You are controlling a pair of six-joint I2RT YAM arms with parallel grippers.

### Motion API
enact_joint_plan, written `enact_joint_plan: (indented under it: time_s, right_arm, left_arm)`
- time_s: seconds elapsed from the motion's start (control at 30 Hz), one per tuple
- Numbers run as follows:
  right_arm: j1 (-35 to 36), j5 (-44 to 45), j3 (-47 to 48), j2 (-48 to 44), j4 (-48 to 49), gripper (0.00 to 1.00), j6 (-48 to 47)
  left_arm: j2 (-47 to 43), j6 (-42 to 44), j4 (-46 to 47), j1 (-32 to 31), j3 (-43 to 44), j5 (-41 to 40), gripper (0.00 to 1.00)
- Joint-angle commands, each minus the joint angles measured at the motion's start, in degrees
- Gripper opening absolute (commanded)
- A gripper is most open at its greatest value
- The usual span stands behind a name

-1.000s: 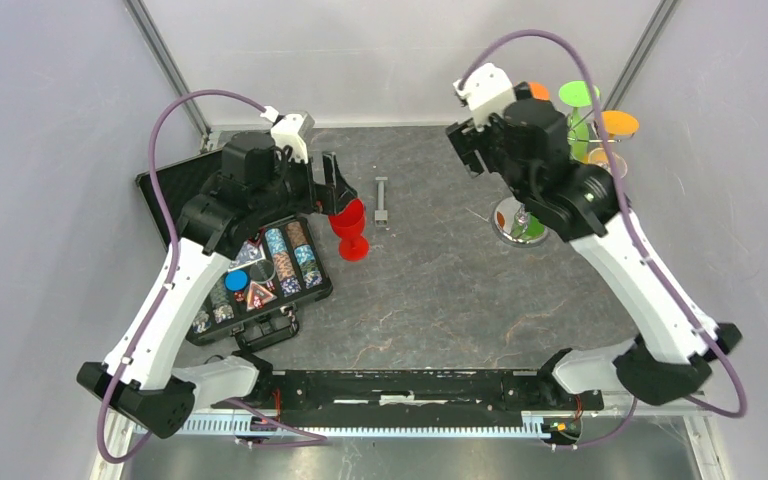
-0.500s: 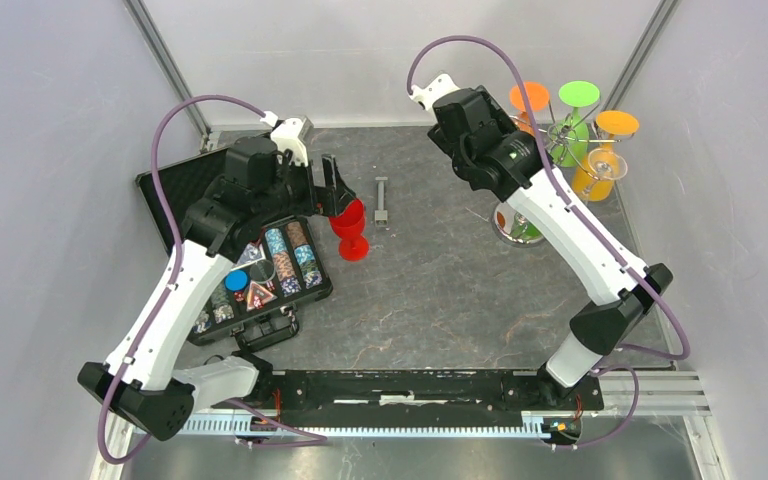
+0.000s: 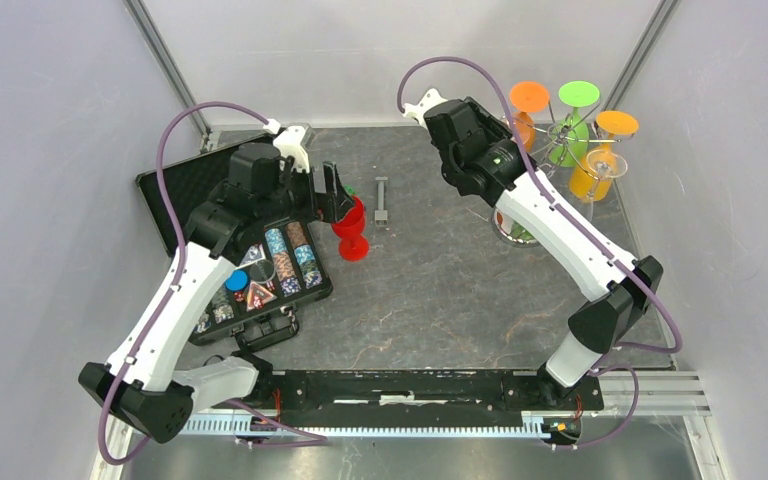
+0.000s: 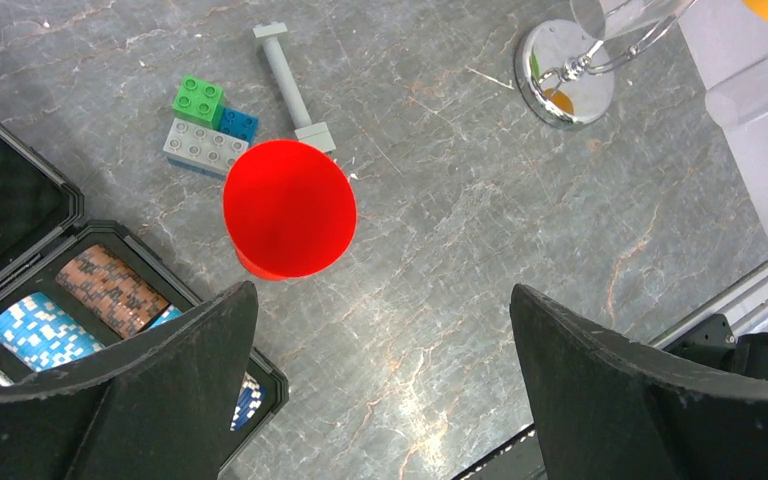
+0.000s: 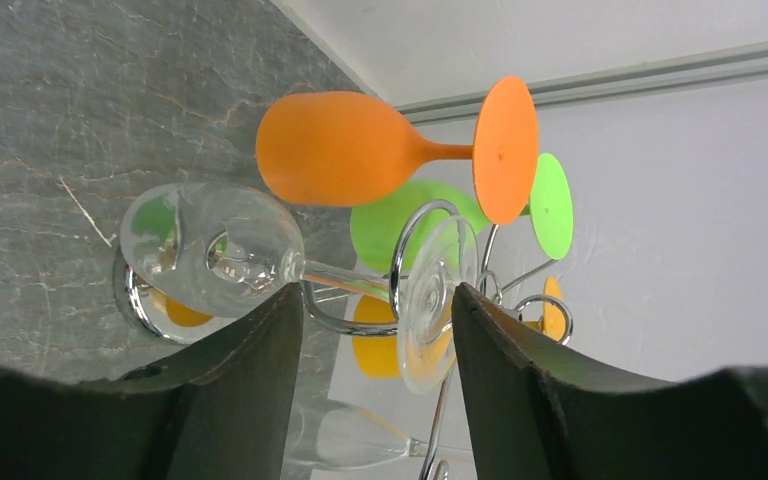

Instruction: Take the wine glass off the wine glass rack

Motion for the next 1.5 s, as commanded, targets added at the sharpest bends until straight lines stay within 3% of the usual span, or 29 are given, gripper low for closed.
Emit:
enact_joint_plan:
  time_s: [0.0,0.3,0.53,0.77,0.93,1.3,1.47]
  right_arm:
    - [0.0,1.2,-0.8,-1.7,4.4,0.6,-3.9]
    - [-0.5,3.8,-2.1,-0.9,7.2,0.56,-6.6]
    - [-1.5,1.4,-3.6,-1.9,7.2,0.44,-6.7]
    - [-1.5,-3.3,-4.0,-3.7,6.1,0.41,-5.4]
    - [-1.5,-3.4,-4.3,-3.7,5.8,0.29,-5.8]
    - [-1.8,-1.2,-5.3,-4.0,7.6,0.16,-7.3]
    - [-1.8,3.7,-8.1,-5.8,13.7,0.0,-10.9]
  left_arm:
    - [-1.0,-0.5,2.9,0.4,-0.8,-0.2,1.0]
    - [-1.1,-1.9,4.4,0.4,-2.5,1.8,1.0]
    - [-1.3,-1.9,4.5,0.5,-3.2,2.5,0.98]
    - [-2.6,-2.9,6.5,0.5,-5.0,2.8,0.96]
    - [-3.4,-2.9,7.2,0.5,-5.6,2.8,0.95]
    - [-5.0,-2.9,8.2,0.5,-6.8,2.9,0.93]
    - [-5.1,-2.7,8.1,0.5,-6.8,2.4,0.93]
